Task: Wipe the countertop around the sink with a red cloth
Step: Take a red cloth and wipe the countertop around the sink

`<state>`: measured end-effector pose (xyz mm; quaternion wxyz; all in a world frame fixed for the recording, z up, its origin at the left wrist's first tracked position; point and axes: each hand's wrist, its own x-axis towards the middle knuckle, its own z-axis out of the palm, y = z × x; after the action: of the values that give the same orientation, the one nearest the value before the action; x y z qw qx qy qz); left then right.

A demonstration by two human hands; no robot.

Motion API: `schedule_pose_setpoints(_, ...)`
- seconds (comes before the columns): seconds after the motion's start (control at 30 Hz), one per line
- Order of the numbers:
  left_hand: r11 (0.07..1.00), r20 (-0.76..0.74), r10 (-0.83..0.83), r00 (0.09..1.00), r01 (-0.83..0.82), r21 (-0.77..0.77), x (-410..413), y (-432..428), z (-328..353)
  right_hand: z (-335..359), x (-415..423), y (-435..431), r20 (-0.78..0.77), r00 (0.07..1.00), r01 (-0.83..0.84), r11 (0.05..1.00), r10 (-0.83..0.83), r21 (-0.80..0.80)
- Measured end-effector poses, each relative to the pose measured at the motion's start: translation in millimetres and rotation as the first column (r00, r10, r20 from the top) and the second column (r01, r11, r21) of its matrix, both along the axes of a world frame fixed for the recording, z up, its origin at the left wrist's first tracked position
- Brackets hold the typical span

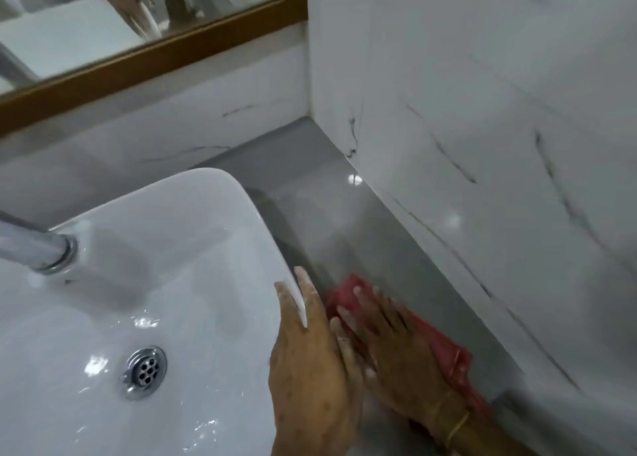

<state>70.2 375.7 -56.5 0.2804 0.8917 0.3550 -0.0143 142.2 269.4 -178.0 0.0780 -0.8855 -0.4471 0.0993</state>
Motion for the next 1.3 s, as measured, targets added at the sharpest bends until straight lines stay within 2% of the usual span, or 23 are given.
schedule_pose_setpoints(0.1,0.999,0.018,-0.013,1.000,0.012,0.030,-1.0,0.4,-2.1,6.6,56.2,2.5,0.082,0.977,0.201,0.978,-0.196,-0.054)
schedule_pose_setpoints(0.2,1.000,0.040,-0.009,0.999,0.008,0.028,-1.3,2.3,-4.9,10.3,81.2,49.6,0.038,0.945,0.326,0.941,-0.324,-0.089)
schedule_pose_setpoints(0.27,1.000,0.046,-0.002,0.999,0.001,0.024,-1.2,2.1,-5.0,13.0,63.8,79.9,0.047,0.972,0.233,0.970,-0.231,-0.062)
schedule_pose_setpoints(0.33,0.999,0.059,-0.004,0.998,0.002,0.032,-1.1,0.6,-4.8,21.5,29.4,85.7,0.098,0.989,0.107,0.991,-0.114,0.079)
schedule_pose_setpoints(0.37,0.999,0.060,-0.004,0.998,0.001,0.040,-0.4,0.4,-4.6,23.8,14.0,77.9,0.108,0.988,0.091,0.978,-0.113,0.190)
schedule_pose_setpoints(0.43,0.999,0.066,-0.001,0.998,-0.002,0.050,-0.6,1.5,-5.1,28.6,-6.1,49.3,0.036,0.996,0.065,0.945,-0.081,0.321)
schedule_pose_setpoints(0.5,0.999,0.074,-0.017,0.997,0.014,0.051,-3.2,2.3,-3.5,23.5,-18.8,9.2,0.003,0.999,0.040,0.977,-0.041,0.209)
schedule_pose_setpoints(0.57,0.998,0.085,-0.035,0.996,0.030,0.060,-3.2,3.4,-2.5,14.0,-13.9,-32.0,0.086,0.995,0.041,0.998,-0.045,0.048)
schedule_pose_setpoints(0.67,0.998,0.107,-0.008,0.994,0.002,0.059,-0.9,5.3,-4.1,11.5,5.2,-50.1,0.067,0.973,0.227,0.971,-0.222,-0.079)
schedule_pose_setpoints(0.73,0.998,0.130,0.006,0.991,-0.014,0.054,0.9,4.9,-5.1,11.6,8.1,-34.5,0.056,0.934,0.356,0.932,-0.353,-0.065)
schedule_pose_setpoints(0.8,0.999,0.150,0.008,0.989,-0.016,0.047,0.4,3.7,-6.3,11.0,-8.3,-19.6,0.075,0.913,0.405,0.913,-0.401,-0.053)
schedule_pose_setpoints(0.87,0.999,0.149,0.014,0.989,-0.019,0.033,-0.1,1.6,-6.5,5.9,-51.1,-17.4,0.075,0.935,0.350,0.935,-0.346,-0.049)
schedule_pose_setpoints(0.97,0.999,0.156,0.002,0.988,-0.009,0.043,0.4,2.5,-5.2,0.4,-119.6,-38.1,-0.025,0.971,0.236,0.972,-0.236,-0.001)
schedule_pose_setpoints(1.07,1.000,0.161,-0.010,0.987,0.005,0.027,-2.3,2.7,-4.5,-2.3,-102.7,-70.2,0.021,0.987,0.158,0.987,-0.158,-0.008)
schedule_pose_setpoints(1.13,1.000,0.151,0.001,0.989,-0.005,0.028,-0.4,3.1,-6.4,4.2,-70.3,-82.6,0.081,0.957,0.283,0.958,-0.278,-0.054)
schedule_pose_setpoints(1.2,0.999,0.136,0.036,0.990,-0.038,0.015,0.0,4.2,-8.1,13.1,-60.4,-80.1,0.039,0.905,0.425,0.902,-0.423,-0.073)
schedule_pose_setpoints(1.3,0.999,0.072,0.035,0.997,-0.037,0.027,0.7,1.2,-5.9,16.0,-106.9,-58.7,-0.012,0.873,0.488,0.873,-0.488,0.008)
